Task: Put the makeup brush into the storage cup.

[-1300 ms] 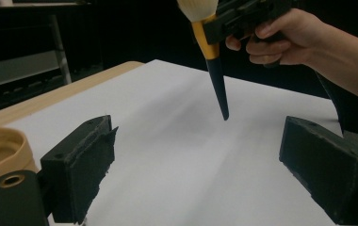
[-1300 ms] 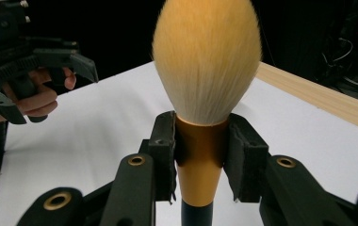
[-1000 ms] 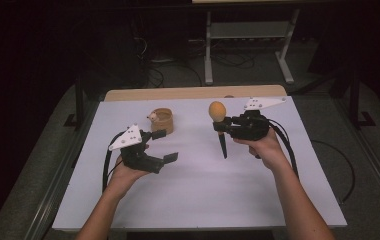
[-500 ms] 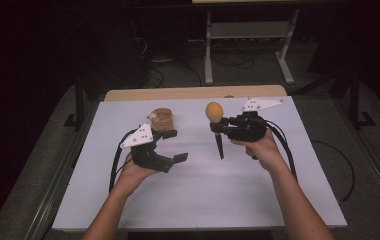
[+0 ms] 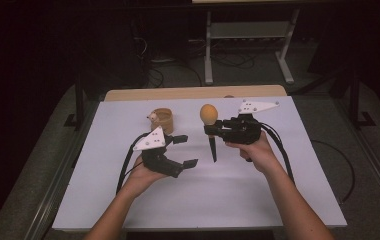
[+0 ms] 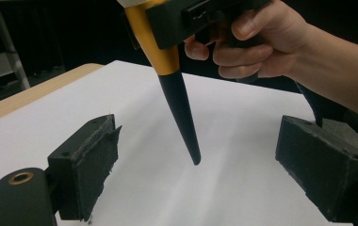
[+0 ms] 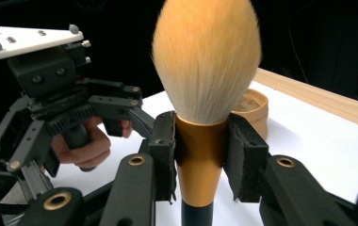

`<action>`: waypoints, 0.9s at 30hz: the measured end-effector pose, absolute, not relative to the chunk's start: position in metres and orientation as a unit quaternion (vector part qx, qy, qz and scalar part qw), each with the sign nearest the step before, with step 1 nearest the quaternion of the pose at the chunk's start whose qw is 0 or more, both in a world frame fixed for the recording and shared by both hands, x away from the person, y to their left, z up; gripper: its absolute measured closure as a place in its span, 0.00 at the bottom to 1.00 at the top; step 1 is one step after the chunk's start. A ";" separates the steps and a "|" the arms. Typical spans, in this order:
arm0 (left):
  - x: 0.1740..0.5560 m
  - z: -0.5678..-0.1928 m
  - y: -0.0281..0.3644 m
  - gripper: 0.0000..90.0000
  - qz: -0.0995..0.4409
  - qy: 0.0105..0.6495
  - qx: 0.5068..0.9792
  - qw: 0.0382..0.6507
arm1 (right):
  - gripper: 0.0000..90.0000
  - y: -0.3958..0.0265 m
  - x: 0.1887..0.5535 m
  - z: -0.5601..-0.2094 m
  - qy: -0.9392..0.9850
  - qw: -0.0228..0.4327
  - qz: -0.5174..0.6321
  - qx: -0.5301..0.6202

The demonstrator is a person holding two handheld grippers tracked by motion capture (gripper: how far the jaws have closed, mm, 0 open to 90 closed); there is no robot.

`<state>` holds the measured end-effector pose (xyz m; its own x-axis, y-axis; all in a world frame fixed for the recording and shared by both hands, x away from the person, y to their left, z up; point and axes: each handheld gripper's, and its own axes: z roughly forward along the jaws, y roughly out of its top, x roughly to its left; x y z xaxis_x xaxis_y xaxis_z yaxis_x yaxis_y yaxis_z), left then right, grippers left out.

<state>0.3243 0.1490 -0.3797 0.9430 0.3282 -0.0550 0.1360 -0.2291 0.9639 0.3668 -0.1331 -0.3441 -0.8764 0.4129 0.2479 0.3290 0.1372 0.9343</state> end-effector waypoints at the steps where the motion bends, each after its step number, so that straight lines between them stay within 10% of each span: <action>1: 0.325 -0.380 0.148 0.15 0.079 0.147 0.782 0.601 | 0.73 -0.132 0.366 -0.344 0.753 0.032 0.609 0.246; 27: 0.329 -0.383 0.140 0.40 0.071 0.167 0.766 0.617 | 0.73 -0.097 0.349 -0.344 0.754 0.005 0.623 0.206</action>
